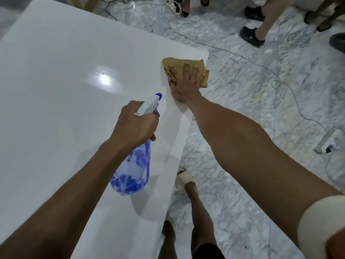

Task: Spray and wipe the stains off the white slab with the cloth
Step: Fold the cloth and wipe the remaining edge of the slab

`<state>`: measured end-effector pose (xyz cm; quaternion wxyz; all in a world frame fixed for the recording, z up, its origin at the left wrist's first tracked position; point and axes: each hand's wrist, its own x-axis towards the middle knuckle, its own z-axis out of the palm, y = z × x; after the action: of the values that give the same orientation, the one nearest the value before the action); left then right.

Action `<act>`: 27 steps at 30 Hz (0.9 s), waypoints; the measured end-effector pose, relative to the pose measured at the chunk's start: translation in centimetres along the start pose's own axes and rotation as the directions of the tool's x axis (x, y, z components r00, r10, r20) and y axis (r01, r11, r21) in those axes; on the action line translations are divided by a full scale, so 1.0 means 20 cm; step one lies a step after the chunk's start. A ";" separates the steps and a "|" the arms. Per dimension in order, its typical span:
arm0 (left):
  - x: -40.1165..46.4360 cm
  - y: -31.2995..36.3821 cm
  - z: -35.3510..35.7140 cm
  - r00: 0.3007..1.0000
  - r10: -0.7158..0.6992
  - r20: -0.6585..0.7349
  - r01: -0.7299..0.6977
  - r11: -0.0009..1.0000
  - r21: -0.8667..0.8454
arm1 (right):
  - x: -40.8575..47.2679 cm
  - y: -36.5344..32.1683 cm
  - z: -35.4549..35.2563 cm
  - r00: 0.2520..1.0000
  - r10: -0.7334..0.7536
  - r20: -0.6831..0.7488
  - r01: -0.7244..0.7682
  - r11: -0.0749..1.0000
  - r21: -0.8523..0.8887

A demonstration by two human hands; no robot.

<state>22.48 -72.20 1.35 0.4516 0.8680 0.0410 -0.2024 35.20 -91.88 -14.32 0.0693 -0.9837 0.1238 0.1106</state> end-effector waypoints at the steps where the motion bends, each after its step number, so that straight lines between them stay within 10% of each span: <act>1: -0.03 -0.02 -0.01 1.000 0.003 0.005 -0.003 1.000 0.001 | -0.05 -0.02 0.02 1.000 0.001 -0.010 -0.001 1.000 -0.002; 27: -1.15 -0.58 -0.22 0.995 -0.043 -0.090 0.039 0.998 -0.045 | -1.57 -0.43 0.46 0.995 -0.097 -0.038 0.099 0.993 0.058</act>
<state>-0.07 -59.30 3.59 0.4635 0.8654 0.0838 -0.1710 5.87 -74.90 -14.94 0.1017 -0.9879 0.0799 0.0858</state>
